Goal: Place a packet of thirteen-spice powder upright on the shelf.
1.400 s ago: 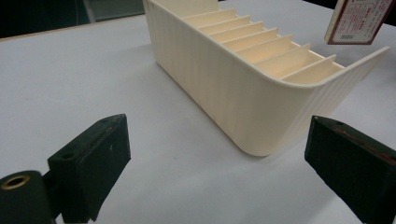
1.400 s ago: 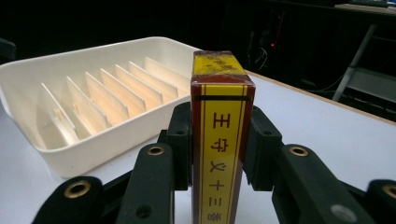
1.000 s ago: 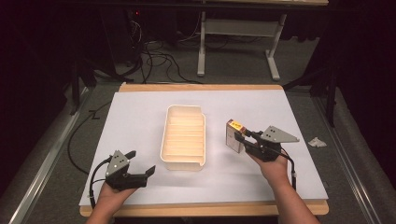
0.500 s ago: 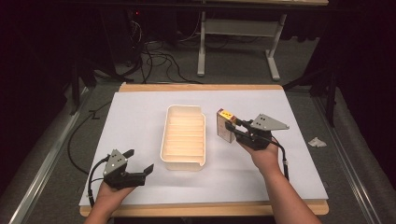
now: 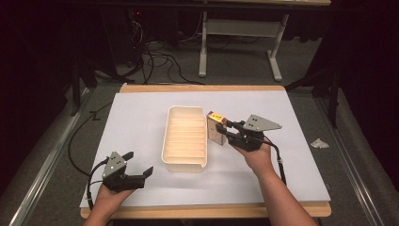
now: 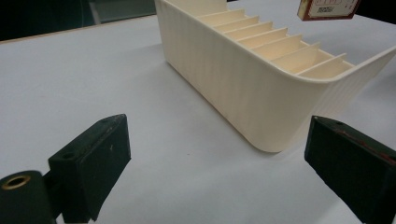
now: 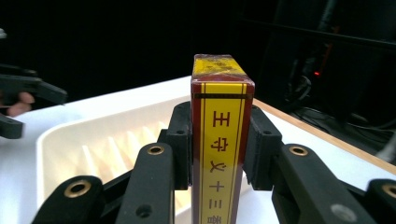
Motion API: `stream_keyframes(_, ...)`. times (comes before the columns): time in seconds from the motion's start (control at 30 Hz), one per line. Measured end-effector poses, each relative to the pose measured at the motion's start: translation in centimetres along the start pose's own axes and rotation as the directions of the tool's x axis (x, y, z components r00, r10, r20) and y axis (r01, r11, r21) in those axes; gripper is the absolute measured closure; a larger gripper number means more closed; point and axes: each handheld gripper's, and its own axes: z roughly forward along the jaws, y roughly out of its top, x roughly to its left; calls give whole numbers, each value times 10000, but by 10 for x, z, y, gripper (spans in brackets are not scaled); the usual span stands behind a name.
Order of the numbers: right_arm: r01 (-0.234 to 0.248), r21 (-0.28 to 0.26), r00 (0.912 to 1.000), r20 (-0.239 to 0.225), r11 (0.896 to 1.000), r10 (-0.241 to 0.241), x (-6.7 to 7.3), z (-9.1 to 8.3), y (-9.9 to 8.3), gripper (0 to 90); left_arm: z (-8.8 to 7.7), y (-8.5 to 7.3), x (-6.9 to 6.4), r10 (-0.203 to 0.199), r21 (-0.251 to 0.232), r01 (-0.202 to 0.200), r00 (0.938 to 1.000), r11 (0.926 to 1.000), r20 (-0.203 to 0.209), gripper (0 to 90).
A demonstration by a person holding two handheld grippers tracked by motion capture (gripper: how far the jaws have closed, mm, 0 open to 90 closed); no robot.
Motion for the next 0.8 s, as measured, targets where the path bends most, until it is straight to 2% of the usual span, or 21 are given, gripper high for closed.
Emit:
stream_keyframes(0.27,-116,-168,9991,-410,9998,109,7,7,1,687,-1,0,1,0,-3,0,10000,10000,-20,76)
stream_keyframes(0.4,-309,-335,9966,-771,9990,282,13,9,3,687,-2,1,1,53,-19,-53,10000,10000,-1,76)
stream_keyframes(0.53,-253,-370,9954,-938,9990,217,17,11,5,687,-3,1,1,-25,-55,25,10000,10000,-9,76)
stream_keyframes(0.8,-343,-535,9874,-1560,9980,255,27,18,7,687,-6,4,3,-98,-141,97,9999,9999,-57,75)
